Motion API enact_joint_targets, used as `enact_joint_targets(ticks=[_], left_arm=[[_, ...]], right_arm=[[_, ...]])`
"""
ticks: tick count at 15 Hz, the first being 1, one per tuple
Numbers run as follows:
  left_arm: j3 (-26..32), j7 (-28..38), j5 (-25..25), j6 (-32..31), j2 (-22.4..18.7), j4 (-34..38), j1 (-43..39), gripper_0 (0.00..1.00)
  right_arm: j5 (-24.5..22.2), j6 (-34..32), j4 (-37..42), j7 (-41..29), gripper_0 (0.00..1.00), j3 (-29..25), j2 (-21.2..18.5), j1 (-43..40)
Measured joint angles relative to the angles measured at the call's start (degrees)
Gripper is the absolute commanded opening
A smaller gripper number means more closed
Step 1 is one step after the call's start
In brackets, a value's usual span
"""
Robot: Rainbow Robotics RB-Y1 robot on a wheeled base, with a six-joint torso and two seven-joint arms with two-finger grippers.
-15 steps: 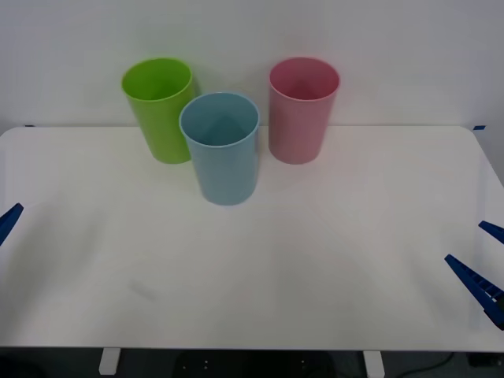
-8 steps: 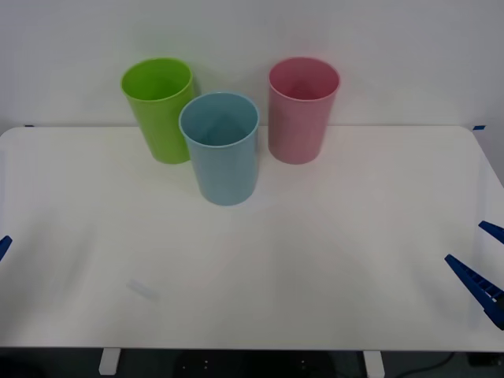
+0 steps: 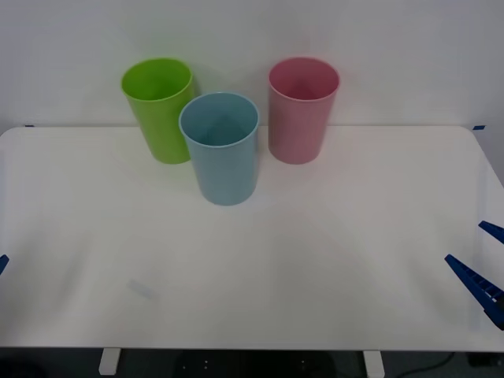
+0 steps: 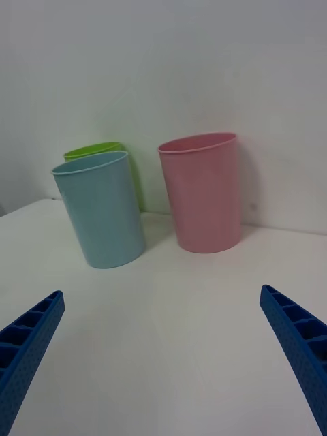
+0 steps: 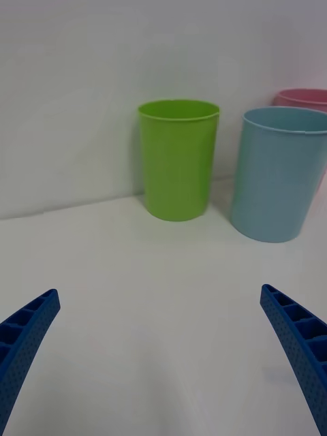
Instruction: Grasp the object on the table and drop it into the matching bin: aluminum can to the light blue bin, PET bottle to the pink bin.
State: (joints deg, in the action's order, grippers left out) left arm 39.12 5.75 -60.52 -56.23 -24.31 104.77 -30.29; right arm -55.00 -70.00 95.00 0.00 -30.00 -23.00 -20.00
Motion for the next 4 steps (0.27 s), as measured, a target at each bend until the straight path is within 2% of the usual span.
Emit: enact_joint_targets(ticks=[4], left_arm=[[0.0, -0.03, -0.02, 0.82, -0.03, -0.08, -0.82, 1.0]], right_arm=[[0.0, 0.0, 0.0, -0.01, 1.0, 0.0, 0.0, 0.0]])
